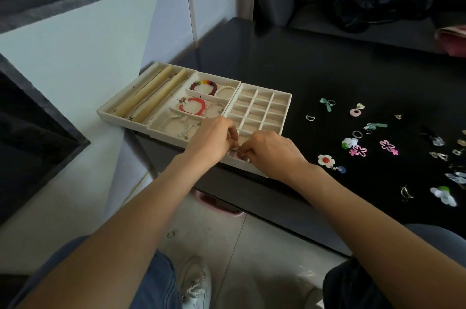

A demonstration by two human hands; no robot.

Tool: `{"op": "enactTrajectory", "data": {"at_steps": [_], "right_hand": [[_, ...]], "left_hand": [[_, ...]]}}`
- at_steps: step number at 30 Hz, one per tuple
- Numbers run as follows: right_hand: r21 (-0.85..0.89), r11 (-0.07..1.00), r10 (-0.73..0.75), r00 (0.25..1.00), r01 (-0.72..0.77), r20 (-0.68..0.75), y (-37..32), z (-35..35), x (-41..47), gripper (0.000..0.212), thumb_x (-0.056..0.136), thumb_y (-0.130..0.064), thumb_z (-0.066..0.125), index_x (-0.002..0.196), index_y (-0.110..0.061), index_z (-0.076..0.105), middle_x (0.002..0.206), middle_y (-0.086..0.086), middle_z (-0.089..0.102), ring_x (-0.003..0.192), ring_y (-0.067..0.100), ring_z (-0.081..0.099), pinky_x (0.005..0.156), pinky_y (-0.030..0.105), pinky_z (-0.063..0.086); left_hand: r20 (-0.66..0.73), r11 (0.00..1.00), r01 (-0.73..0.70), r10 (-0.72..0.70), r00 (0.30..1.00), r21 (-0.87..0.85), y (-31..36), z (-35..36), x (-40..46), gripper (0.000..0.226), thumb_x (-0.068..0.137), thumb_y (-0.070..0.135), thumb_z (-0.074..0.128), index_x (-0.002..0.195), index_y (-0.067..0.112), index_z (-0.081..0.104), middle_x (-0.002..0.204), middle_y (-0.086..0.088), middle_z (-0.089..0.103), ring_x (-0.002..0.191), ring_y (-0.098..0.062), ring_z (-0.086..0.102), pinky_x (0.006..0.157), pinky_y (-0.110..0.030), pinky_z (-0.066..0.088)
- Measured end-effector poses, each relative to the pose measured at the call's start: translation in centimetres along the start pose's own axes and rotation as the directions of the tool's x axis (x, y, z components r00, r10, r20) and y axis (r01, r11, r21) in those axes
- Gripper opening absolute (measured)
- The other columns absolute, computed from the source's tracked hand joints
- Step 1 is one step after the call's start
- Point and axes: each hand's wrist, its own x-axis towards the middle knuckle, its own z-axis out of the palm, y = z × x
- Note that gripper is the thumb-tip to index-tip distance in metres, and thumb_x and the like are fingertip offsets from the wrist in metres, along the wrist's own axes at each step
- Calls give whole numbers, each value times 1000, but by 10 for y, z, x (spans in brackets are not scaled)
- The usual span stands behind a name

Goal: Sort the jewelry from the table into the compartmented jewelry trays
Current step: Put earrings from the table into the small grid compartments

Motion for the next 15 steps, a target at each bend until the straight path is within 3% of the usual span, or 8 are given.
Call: {"op": "enactTrajectory", "data": {"at_steps": [7, 10, 15], "right_hand": [[-78, 997, 3, 1000, -2, 4, 3, -3, -2, 28, 99, -20, 46, 115, -29, 66, 109, -1, 58, 96, 18, 60, 69, 27, 42], [-59, 998, 8, 1000, -7, 15, 3, -3, -2, 28, 99, -19, 44, 115, -28, 66, 110, -1, 58, 97, 17, 60, 72, 28, 45], [-49, 999, 15, 1000, -14, 18, 3, -3, -3, 28, 99, -19, 44, 115, -27, 66, 108, 0, 58, 95, 17, 59, 76, 31, 50]], "left_hand": [[-43, 975, -109, 119, 992, 194, 1, 4, -3, 5, 84, 12, 69, 84, 13, 65, 98, -3, 58, 83, -18, 61, 71, -31, 52], [-42, 947, -154, 172, 984, 282, 2, 3, -5, 7, 85, 13, 68, 91, 14, 65, 105, -1, 54, 87, -17, 59, 73, -32, 51], [3, 830, -272, 309, 951, 486, 4, -2, -9, 16, 84, 13, 68, 99, 17, 71, 109, 3, 54, 93, -13, 53, 78, -24, 31]]}}
